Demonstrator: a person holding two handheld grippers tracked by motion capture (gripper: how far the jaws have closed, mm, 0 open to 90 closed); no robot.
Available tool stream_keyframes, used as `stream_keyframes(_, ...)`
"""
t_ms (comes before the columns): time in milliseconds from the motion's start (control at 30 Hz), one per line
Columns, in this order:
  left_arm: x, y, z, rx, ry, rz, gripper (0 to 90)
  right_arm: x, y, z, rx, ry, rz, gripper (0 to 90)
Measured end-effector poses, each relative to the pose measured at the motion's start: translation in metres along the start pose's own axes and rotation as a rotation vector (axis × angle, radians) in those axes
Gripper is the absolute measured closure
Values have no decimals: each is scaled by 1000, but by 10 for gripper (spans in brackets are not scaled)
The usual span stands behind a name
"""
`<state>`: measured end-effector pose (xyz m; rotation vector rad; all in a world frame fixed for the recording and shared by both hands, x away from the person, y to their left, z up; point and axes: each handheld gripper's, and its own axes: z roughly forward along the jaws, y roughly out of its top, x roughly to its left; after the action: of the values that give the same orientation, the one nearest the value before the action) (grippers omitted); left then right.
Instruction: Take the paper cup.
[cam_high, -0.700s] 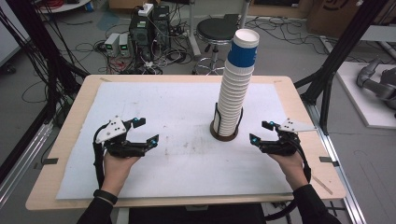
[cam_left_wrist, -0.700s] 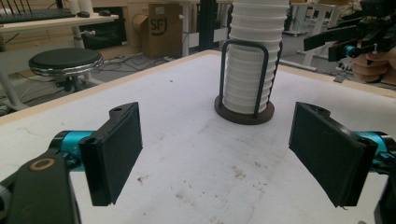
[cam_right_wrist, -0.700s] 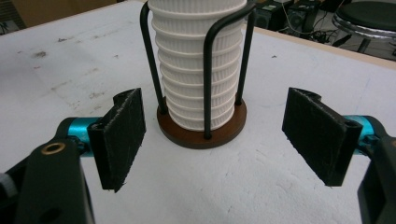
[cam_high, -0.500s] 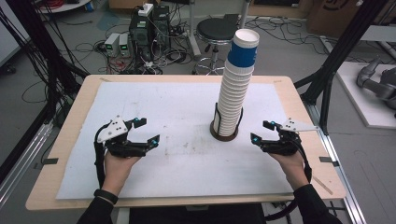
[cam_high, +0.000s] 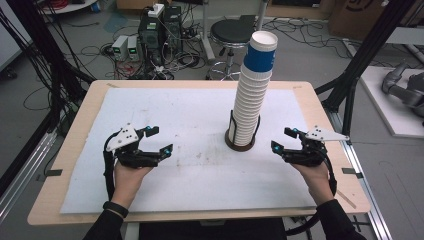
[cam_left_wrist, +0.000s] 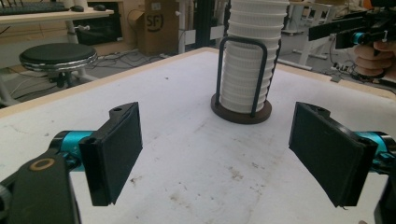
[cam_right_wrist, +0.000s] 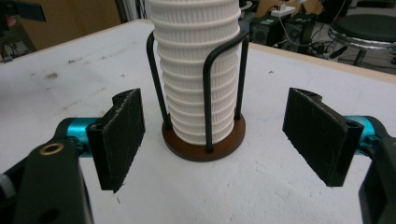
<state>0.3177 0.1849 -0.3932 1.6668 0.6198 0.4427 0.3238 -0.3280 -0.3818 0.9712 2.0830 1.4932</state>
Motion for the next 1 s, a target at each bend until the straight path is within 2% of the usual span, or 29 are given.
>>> stream_keyframes(233, -2, 0, -3, 0, -2, 7, 173, 2, 10, -3, -39, 22, -2, 214)
stream_keyframes(333, -2, -1, -7, 2, 0, 0, 173, 3, 22, -3, -57, 44, -12, 210)
stream_keyframes(400, -2, -2, -8, 3, 0, -2, 173, 3, 23, -3, -62, 45, -12, 208)
stream_keyframes(467, -2, -2, -8, 2, -3, -7, 173, 2, 32, -4, -83, 64, -18, 201)
stream_keyframes(700, -2, -3, -8, 8, -9, -12, 161, -6, 50, -1, -95, 91, -25, 187)
stream_keyframes(1000, -3, -3, -5, 21, -25, -24, 156, -8, 74, 1, -130, 103, -35, 171)
